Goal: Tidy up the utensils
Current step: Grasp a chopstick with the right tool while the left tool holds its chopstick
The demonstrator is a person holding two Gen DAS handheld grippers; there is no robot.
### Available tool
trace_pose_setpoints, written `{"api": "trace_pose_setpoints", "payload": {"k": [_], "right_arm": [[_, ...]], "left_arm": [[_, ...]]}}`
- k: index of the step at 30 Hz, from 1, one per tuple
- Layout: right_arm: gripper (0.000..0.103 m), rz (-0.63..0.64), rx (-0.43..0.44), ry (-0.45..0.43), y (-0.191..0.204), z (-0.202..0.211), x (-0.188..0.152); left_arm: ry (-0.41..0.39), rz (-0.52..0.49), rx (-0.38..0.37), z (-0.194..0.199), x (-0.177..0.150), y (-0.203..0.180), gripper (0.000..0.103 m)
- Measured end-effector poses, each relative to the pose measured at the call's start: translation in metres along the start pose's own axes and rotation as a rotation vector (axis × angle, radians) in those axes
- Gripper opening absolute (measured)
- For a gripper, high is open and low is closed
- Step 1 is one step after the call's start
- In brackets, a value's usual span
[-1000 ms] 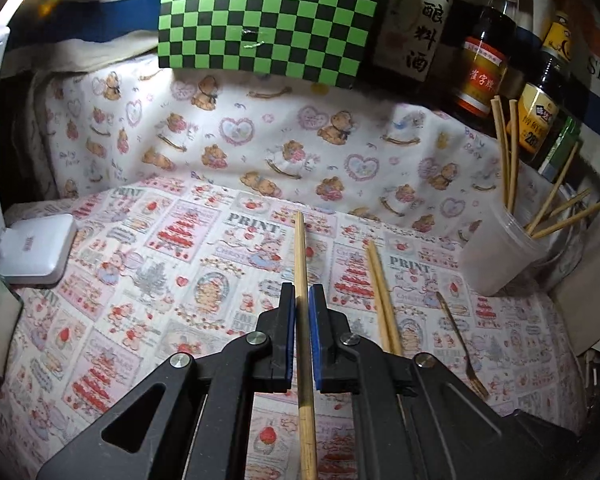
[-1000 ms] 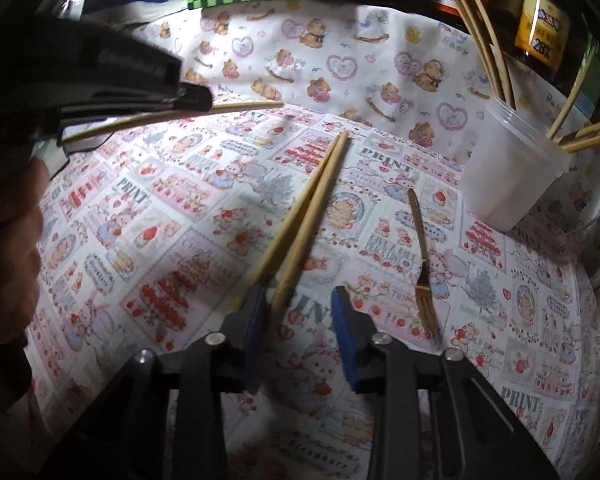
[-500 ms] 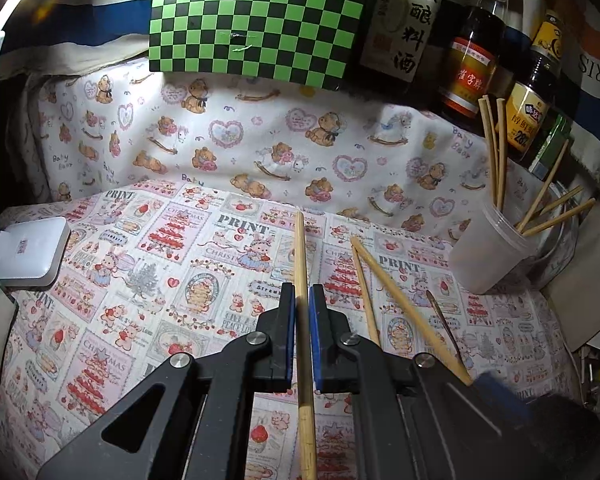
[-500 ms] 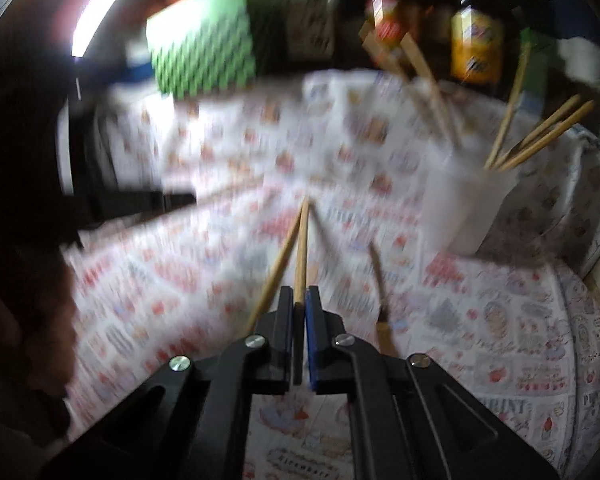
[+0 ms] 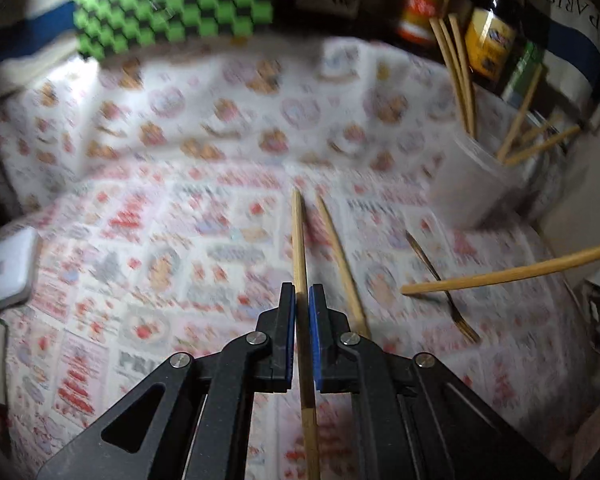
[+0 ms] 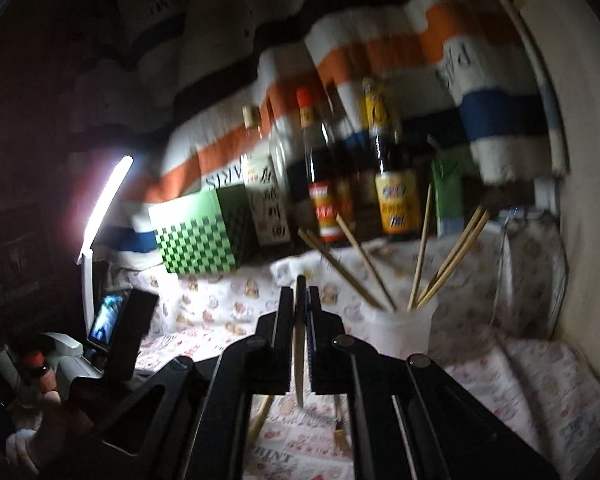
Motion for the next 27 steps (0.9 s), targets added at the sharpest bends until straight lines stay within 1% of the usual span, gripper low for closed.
{"api": "trace_pose_setpoints", "payload": {"k": [1,2,4,5,7,10,12,14,17,19,20,21,23,25,27], "right_arm": [[0.005,-0.007,0.001,-0.017,-0.002,0.004,0.003],[0.005,-0.015,0.009,-0.027,-0.004,0.01,0.004],[0.005,-0.023,0.026,-0.031,-0.005,0.012,0.007],[0.005,-0.025,0.017,-0.029,-0.006,0.01,0.007],[0.005,-0.022,0.013,-0.029,-0.006,0.012,0.006],[0.005,-0.027,0.051,0.002,-0.005,0.01,0.006],[0.005,-0.035,0.056,0.02,-0.004,0.006,0.003],[0.005,-0.018,0.045,0.028,-0.002,0.004,-0.001],[0.005,-0.016,0.051,0.041,0.0,0.001,-0.005],[0.006,-0.011,0.051,0.052,0.0,-0.003,-0.007],[0.006,-0.01,0.055,0.067,0.0,-0.007,-0.009],[0.006,-0.006,0.06,0.089,0.0,-0.012,-0.012],[0.006,-0.004,0.054,0.101,-0.001,-0.016,-0.015],[0.006,0.008,0.046,0.109,0.0,-0.018,-0.017],[0.006,-0.001,0.05,0.118,-0.001,-0.02,-0.018]], "left_arm": [[0.008,0.002,-0.017,0.001,-0.001,0.0,0.006],[0.008,-0.007,-0.015,0.003,-0.001,0.0,0.006],[0.003,-0.021,0.02,0.003,-0.002,-0.001,0.006],[0.014,-0.021,0.027,0.001,-0.003,0.0,0.006],[0.049,-0.017,0.014,-0.005,-0.005,0.0,0.005],[0.093,-0.035,0.019,-0.015,-0.01,-0.002,0.005],[0.108,-0.042,0.025,-0.019,-0.013,-0.003,0.005],[0.104,-0.03,0.019,-0.021,-0.013,-0.002,0.005],[0.043,-0.029,0.008,-0.012,-0.005,-0.002,0.005],[-0.004,-0.049,0.033,-0.008,0.003,-0.001,0.005],[-0.002,-0.052,0.062,-0.01,0.009,0.0,0.005],[0.014,-0.048,0.066,-0.014,0.014,0.0,0.005],[0.052,-0.048,0.036,-0.024,0.025,-0.002,0.005],[0.07,-0.074,0.048,-0.029,0.036,-0.005,0.006],[0.087,-0.119,0.062,-0.035,0.042,-0.013,0.01]]}}
Point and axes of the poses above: each gripper's, at about its wrist camera, not at the fingertips, and z roughly against the way its jaws point, y to its left, x to its top, the point moved 3 cm from there along -z, roughly the way its jaws point
